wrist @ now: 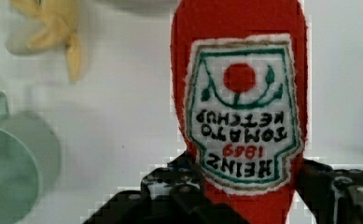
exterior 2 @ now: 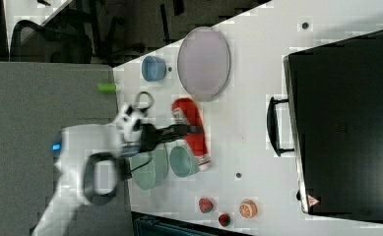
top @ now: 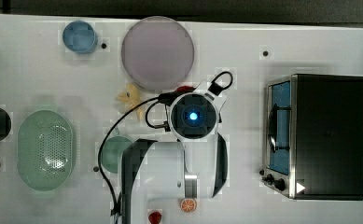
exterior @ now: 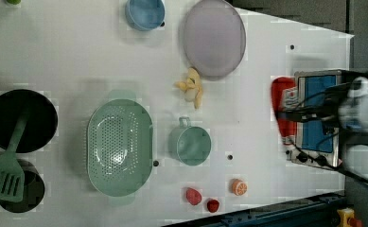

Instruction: Pick Ketchup from the table and place it in strainer.

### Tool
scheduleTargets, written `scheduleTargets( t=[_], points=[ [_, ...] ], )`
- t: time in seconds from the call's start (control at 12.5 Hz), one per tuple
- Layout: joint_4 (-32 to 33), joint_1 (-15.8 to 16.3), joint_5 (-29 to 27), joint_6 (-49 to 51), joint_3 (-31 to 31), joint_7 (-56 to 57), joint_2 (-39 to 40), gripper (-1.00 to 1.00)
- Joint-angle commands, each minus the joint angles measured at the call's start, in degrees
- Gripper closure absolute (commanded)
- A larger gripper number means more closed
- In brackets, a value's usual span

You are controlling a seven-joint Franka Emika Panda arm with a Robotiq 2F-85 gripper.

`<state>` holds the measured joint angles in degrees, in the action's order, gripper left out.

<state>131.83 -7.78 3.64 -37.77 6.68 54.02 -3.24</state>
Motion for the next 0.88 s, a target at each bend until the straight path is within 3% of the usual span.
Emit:
scheduleTargets(
  t=[0.08, 0.32, 0.88],
  points=[
    [-5.81, 0.68, -0.45, 9.58, 1.31, 1.14, -2.35, -0.18],
    [-8.86, 1.52, -2.10, 15.70, 4.19, -5.15, -4.57, -0.18],
    [-11.12, 4.64, -5.95, 15.53, 18.38, -30.56, -1.64, -0.18]
  ],
)
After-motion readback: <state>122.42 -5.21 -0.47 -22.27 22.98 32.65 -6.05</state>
